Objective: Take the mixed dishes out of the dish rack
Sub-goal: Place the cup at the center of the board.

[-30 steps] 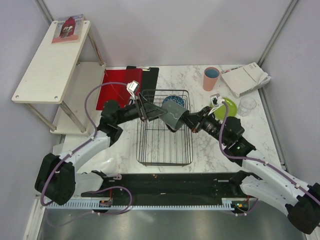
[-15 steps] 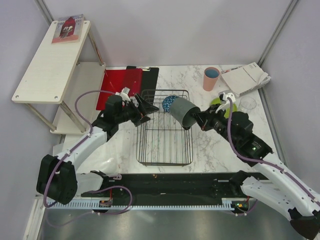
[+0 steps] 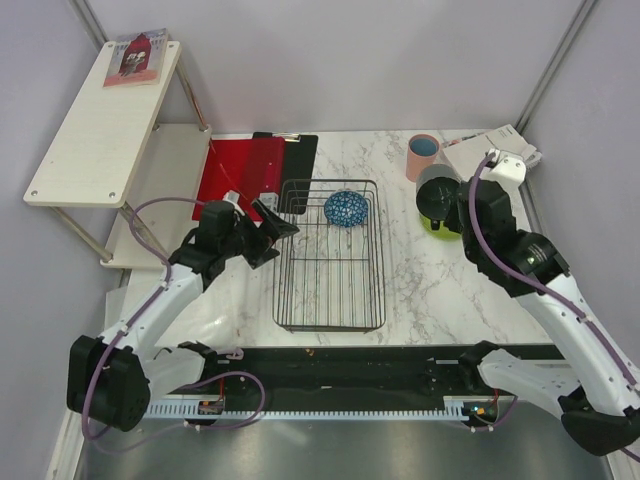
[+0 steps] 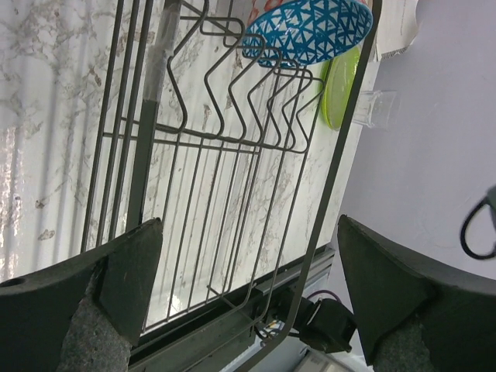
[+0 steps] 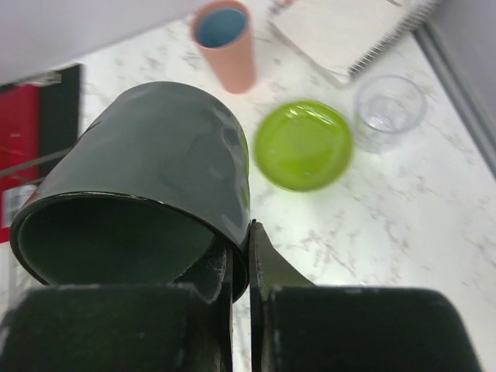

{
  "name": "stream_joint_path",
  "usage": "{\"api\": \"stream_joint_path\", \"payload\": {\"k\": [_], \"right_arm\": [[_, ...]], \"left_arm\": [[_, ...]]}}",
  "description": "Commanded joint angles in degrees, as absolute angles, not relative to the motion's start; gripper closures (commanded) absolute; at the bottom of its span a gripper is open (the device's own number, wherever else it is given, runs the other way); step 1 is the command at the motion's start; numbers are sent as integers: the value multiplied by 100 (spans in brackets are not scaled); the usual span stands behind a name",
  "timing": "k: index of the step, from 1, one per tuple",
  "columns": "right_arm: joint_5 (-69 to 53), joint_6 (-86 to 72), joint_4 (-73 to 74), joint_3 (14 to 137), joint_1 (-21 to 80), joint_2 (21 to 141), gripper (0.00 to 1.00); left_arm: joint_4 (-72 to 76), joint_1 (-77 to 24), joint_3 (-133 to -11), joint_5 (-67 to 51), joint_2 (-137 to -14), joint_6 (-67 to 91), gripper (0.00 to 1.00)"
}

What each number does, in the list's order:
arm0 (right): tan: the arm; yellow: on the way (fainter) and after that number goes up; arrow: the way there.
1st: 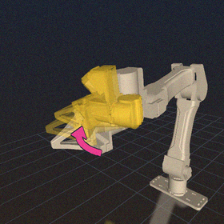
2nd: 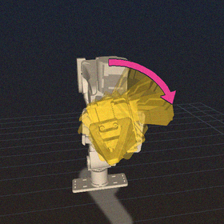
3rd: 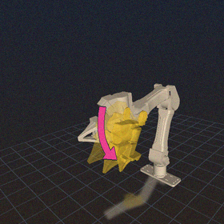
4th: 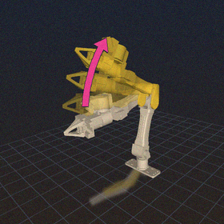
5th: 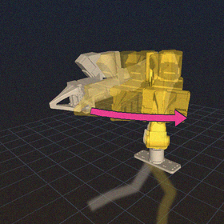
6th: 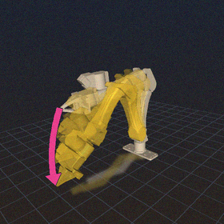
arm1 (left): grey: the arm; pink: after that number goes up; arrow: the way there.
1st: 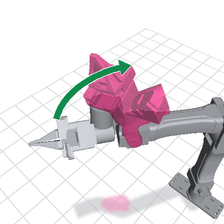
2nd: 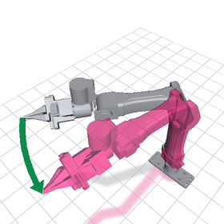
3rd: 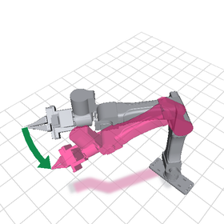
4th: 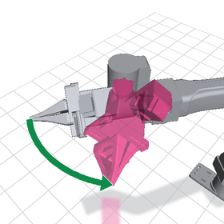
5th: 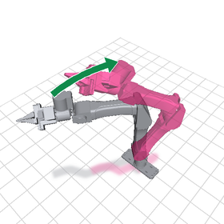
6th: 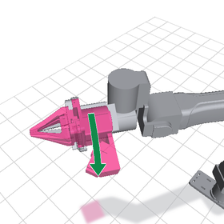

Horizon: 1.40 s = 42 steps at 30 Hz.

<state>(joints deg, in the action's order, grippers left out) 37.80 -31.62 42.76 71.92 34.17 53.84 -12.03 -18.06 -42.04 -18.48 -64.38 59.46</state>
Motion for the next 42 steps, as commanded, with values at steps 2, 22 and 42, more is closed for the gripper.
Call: {"api": "stream_joint_path", "payload": {"k": [2,22,42], "right_arm": [[4044,-3630,5158,7638,2559,5660,100],[1003,-4491,5345,6391,-815,6222,100],[607,-4483,3464,5203,-1564,7751,100]], "left_arm": [[-1599,-1775,-4228,-1995,-5968,5854,1],[-1679,-1775,-3762,-2680,-5634,5783,1],[-1810,-1784,-3489,-2611,-5608,5651,1]]}}
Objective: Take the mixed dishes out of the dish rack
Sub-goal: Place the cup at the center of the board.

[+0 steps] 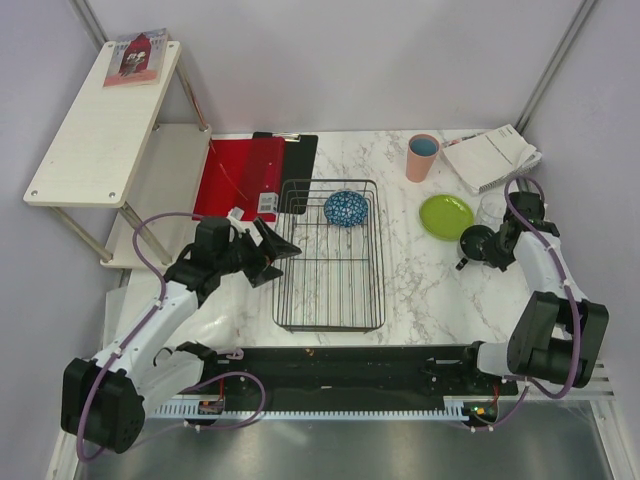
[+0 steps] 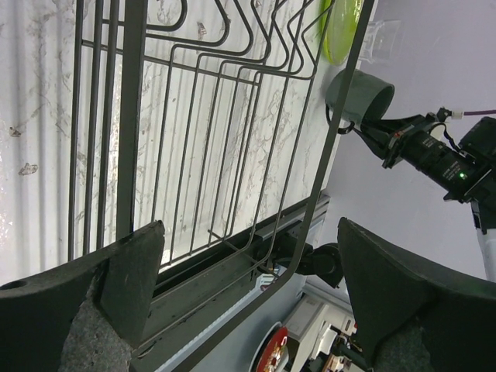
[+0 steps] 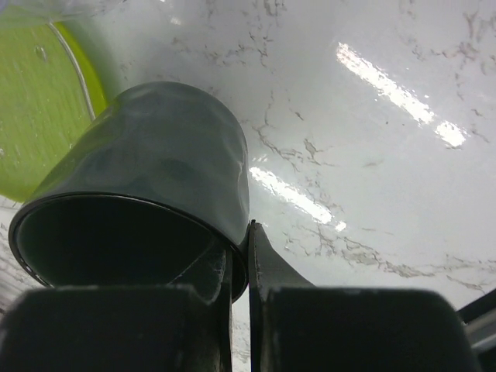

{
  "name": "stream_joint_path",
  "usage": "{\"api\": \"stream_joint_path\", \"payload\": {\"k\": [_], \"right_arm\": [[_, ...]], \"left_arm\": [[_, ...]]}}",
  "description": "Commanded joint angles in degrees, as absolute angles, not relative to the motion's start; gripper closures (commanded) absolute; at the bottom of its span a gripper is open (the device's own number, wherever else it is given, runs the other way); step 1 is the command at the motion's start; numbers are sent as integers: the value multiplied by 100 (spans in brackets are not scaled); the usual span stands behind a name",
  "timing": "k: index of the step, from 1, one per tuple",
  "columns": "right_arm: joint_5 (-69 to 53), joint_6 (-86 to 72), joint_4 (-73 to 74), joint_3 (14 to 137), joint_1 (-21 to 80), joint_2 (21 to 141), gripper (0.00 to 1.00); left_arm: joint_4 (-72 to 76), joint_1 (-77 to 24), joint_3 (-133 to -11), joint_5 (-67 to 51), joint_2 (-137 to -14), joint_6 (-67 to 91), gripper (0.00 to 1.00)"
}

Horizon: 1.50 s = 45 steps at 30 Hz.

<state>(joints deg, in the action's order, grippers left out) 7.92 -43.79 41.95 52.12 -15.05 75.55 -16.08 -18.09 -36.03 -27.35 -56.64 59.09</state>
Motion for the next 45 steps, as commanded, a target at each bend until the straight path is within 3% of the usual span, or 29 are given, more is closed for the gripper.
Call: {"api": "stream_joint_path", "payload": {"k": [1,10,14,17,22,26,31,37,38,41,45], "right_arm": [[615,-4491,3428,5186,-1573,7787,100],[220,-4456,3076,5027,-1731,8279,100],[149,-4386,3059,5010,-1731,8209,79],[141,-4342,3085,4966,-1740,7946,70],[193,-4333,3190,4939,-1732,7559,71],[281,-4280,3226,4904,-1731,7593,80],[290,-4219,3225,4887,-1731,7717,79],[185,-4192,3226,4782,-1731,7366,61],[185,-4175,3252,4764,-1731,7156,54],[132,-4087,3435,4799,-1723,6813,44],[9,-4087,3717,4886,-1618,6408,37]], "left_arm": [[-1854,-1784,-3481,-2584,-5599,5651,1],[-1898,-1784,-3480,-2531,-5722,5687,1],[-1907,-1784,-3524,-2549,-5827,5660,1],[-1907,-1784,-3542,-2540,-5871,5643,1],[-1898,-1793,-3568,-2558,-5959,5625,1],[-1898,-1802,-3595,-2601,-6021,5608,1],[-1898,-1802,-3533,-2610,-5950,5590,1],[-1899,-1802,-3516,-2593,-5871,5520,1],[-1907,-1802,-3516,-2593,-5845,5511,1],[-1898,-1802,-3551,-2584,-5818,5458,1],[-1916,-1802,-3638,-2602,-5810,5344,1]]}}
